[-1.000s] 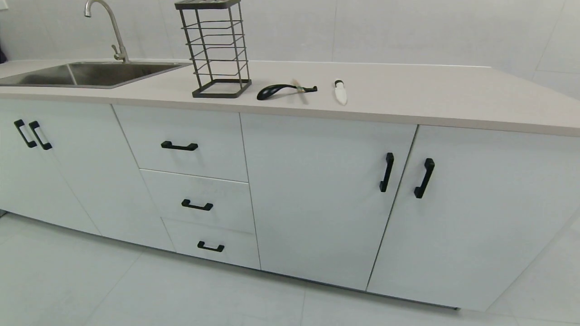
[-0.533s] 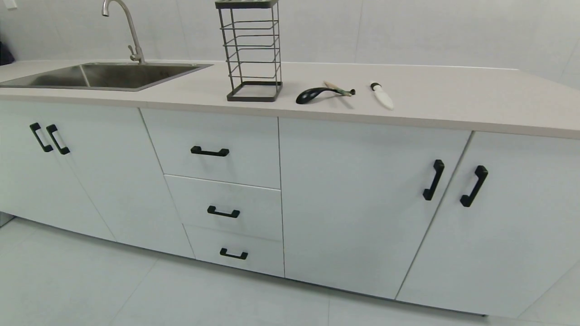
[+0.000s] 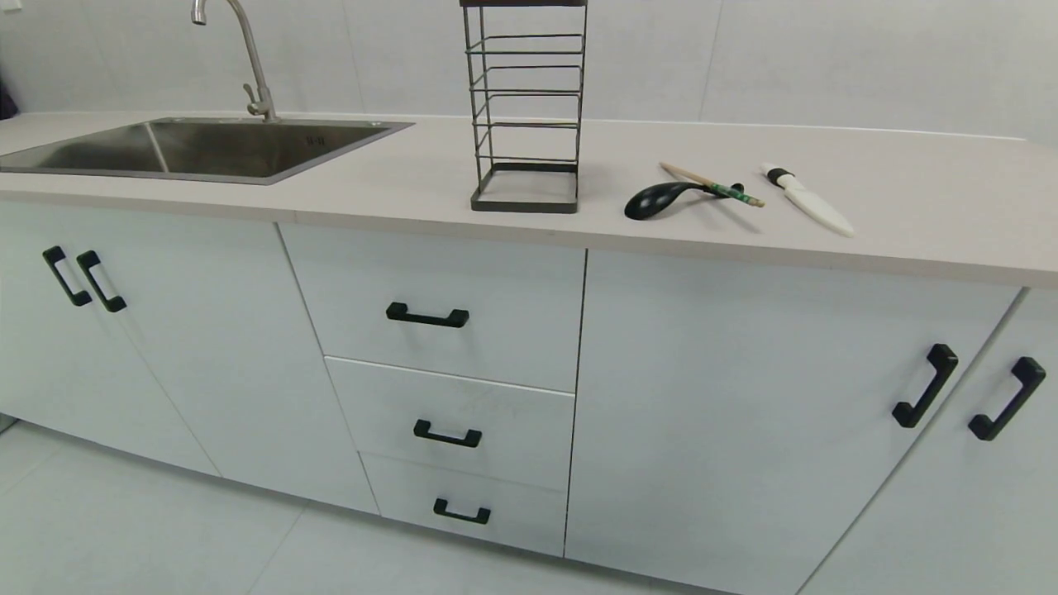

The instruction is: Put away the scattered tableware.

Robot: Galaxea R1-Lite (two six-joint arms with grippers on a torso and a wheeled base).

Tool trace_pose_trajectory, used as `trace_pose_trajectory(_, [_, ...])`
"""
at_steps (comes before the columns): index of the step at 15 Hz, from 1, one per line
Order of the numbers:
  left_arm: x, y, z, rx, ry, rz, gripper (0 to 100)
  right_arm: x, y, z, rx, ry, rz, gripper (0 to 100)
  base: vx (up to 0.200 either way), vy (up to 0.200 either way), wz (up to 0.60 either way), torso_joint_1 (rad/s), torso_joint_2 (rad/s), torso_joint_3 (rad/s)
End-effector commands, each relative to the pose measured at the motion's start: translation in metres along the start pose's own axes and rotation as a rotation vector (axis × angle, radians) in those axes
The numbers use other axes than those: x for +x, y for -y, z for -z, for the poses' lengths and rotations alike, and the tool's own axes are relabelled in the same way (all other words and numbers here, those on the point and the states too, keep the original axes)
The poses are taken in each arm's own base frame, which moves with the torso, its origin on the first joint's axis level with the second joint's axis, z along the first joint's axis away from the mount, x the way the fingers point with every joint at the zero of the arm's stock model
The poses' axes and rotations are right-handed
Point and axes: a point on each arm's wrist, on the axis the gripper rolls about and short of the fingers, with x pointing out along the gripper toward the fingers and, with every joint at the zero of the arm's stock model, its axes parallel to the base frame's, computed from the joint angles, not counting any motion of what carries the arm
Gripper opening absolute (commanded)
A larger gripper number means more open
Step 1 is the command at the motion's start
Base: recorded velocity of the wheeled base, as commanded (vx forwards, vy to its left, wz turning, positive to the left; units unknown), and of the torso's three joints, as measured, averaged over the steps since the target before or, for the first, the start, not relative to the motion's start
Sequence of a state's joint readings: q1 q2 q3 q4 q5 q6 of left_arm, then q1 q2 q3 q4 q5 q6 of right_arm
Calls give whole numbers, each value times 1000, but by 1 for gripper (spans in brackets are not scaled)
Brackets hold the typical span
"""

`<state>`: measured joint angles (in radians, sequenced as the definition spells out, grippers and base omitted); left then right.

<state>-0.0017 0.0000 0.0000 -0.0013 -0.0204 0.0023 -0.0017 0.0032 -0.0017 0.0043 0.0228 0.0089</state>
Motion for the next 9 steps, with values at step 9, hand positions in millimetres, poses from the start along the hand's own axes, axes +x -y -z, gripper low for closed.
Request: trace_pose_trajectory(9, [-2,0,-16,-32,123,18,100,0,0,0,-6,-3,0,0,0,0,0,0,0,0])
